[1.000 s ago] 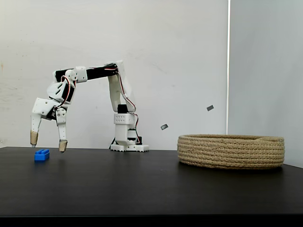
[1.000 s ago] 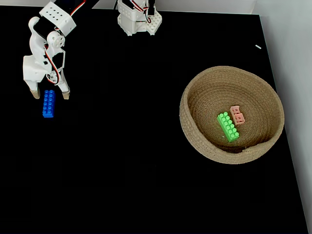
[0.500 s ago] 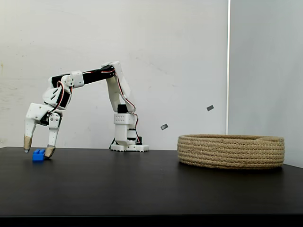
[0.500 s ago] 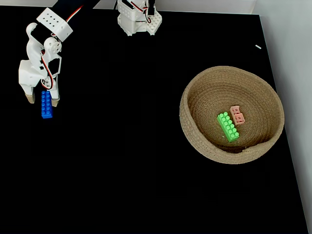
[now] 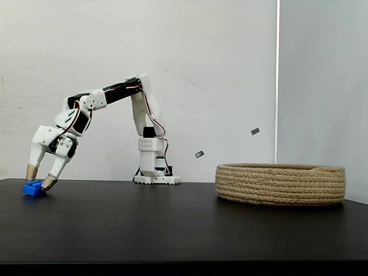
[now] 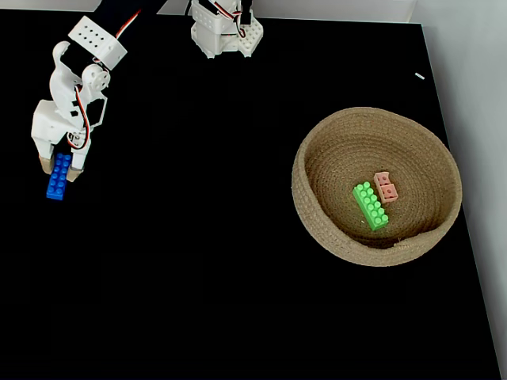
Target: Place the lego blocks in the tray
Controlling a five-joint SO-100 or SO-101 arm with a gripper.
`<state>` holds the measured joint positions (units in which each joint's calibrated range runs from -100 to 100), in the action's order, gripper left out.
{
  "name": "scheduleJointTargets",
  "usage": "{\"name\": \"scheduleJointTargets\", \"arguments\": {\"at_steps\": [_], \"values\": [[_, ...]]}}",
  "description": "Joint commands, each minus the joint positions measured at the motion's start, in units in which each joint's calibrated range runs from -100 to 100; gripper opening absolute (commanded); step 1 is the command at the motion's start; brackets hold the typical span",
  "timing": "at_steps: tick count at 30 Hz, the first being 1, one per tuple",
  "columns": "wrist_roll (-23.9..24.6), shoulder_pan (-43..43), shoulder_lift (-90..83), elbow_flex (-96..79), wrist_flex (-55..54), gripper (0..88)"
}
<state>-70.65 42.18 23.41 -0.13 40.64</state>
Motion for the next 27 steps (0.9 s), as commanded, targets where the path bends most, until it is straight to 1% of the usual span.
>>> {"name": "scheduleJointTargets", "arguments": {"at_steps": [1,8,14,19,23,27], "values": [[3.0,-2.7,-6.7,0.3,0.3,0.0],[12.9,-11.8,-18.3,4.6,4.6,0.0],[17.2,-22.2,-27.3,5.8,7.1,0.0],[23.3,-34.6,-33.4,4.4,10.7,0.0],[29.5,-45.7,-37.4,0.7,14.5,0.0],[33.0,-55.0,-41.0,-3.6,17.1,0.0]]}}
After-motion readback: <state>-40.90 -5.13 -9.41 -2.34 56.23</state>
